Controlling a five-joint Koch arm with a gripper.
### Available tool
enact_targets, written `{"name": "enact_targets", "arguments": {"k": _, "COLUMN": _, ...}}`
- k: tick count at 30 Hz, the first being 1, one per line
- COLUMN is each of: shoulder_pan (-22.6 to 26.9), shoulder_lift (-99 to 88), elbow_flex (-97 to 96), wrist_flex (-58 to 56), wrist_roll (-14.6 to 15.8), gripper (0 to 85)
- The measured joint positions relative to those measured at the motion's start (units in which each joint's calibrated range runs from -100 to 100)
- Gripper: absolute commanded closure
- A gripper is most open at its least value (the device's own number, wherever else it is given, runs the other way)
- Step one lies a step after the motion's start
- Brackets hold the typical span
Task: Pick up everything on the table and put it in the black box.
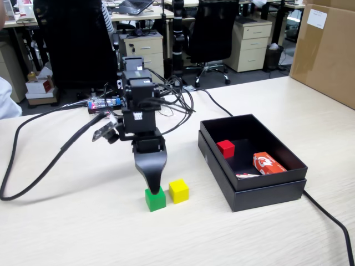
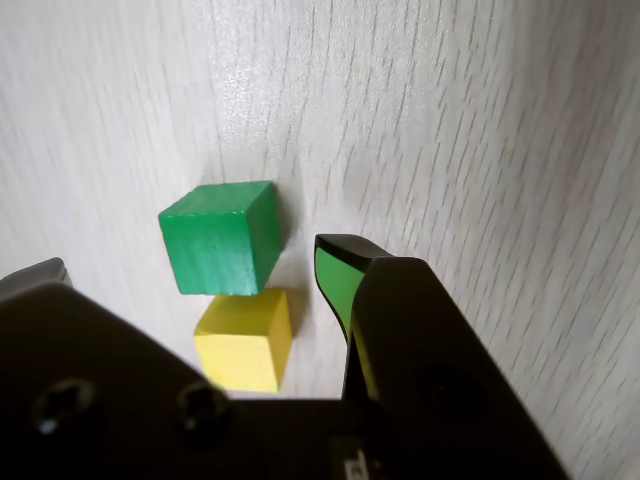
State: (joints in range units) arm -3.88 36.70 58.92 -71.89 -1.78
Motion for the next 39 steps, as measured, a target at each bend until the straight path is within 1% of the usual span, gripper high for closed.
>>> {"name": "enact_targets", "arguments": {"k": 7, "shoulder_pan": 0.2, "shoulder_lift": 5.4, "elbow_flex": 0.3, "wrist_flex": 0.0, "wrist_roll": -0.7, "gripper": 38.2}}
{"name": "enact_targets", "arguments": {"k": 12, "shoulder_pan": 0.2, "shoulder_lift": 7.5, "elbow_flex": 2.7, "wrist_flex": 0.1, "wrist_roll": -1.1, "gripper": 43.6}}
{"name": "enact_targets", "arguments": {"k": 14, "shoulder_pan": 0.2, "shoulder_lift": 7.5, "elbow_flex": 2.7, "wrist_flex": 0.0, "wrist_roll": -1.1, "gripper": 47.6}}
{"name": "enact_targets", "arguments": {"k": 15, "shoulder_pan": 0.1, "shoulder_lift": 7.5, "elbow_flex": 2.7, "wrist_flex": 0.0, "wrist_roll": -1.1, "gripper": 51.9}}
{"name": "enact_targets", "arguments": {"k": 18, "shoulder_pan": 0.0, "shoulder_lift": 7.5, "elbow_flex": 2.8, "wrist_flex": 0.0, "wrist_roll": -1.1, "gripper": 58.5}}
{"name": "enact_targets", "arguments": {"k": 19, "shoulder_pan": 0.0, "shoulder_lift": 7.5, "elbow_flex": 2.8, "wrist_flex": 0.0, "wrist_roll": -1.1, "gripper": 62.4}}
{"name": "enact_targets", "arguments": {"k": 21, "shoulder_pan": 0.0, "shoulder_lift": 7.5, "elbow_flex": 2.8, "wrist_flex": 0.0, "wrist_roll": -1.2, "gripper": 72.5}}
{"name": "enact_targets", "arguments": {"k": 22, "shoulder_pan": -0.1, "shoulder_lift": 7.5, "elbow_flex": 2.8, "wrist_flex": 0.0, "wrist_roll": -1.2, "gripper": 81.7}}
{"name": "enact_targets", "arguments": {"k": 23, "shoulder_pan": -0.2, "shoulder_lift": 7.5, "elbow_flex": 2.8, "wrist_flex": -0.1, "wrist_roll": -1.3, "gripper": 84.6}}
{"name": "enact_targets", "arguments": {"k": 28, "shoulder_pan": -0.8, "shoulder_lift": 5.0, "elbow_flex": 0.9, "wrist_flex": -0.1, "wrist_roll": -1.5, "gripper": 84.6}}
{"name": "enact_targets", "arguments": {"k": 30, "shoulder_pan": -0.9, "shoulder_lift": -3.9, "elbow_flex": -6.9, "wrist_flex": -1.0, "wrist_roll": -1.3, "gripper": 84.6}}
{"name": "enact_targets", "arguments": {"k": 31, "shoulder_pan": -0.9, "shoulder_lift": -4.3, "elbow_flex": -7.4, "wrist_flex": -1.1, "wrist_roll": -1.3, "gripper": 84.6}}
{"name": "enact_targets", "arguments": {"k": 35, "shoulder_pan": 0.2, "shoulder_lift": -22.9, "elbow_flex": -17.7, "wrist_flex": -1.2, "wrist_roll": -1.4, "gripper": 84.6}}
{"name": "enact_targets", "arguments": {"k": 37, "shoulder_pan": 2.7, "shoulder_lift": -38.1, "elbow_flex": -24.2, "wrist_flex": -1.4, "wrist_roll": -1.1, "gripper": 84.6}}
{"name": "enact_targets", "arguments": {"k": 39, "shoulder_pan": 3.9, "shoulder_lift": -42.5, "elbow_flex": -26.2, "wrist_flex": -2.1, "wrist_roll": -0.7, "gripper": 84.6}}
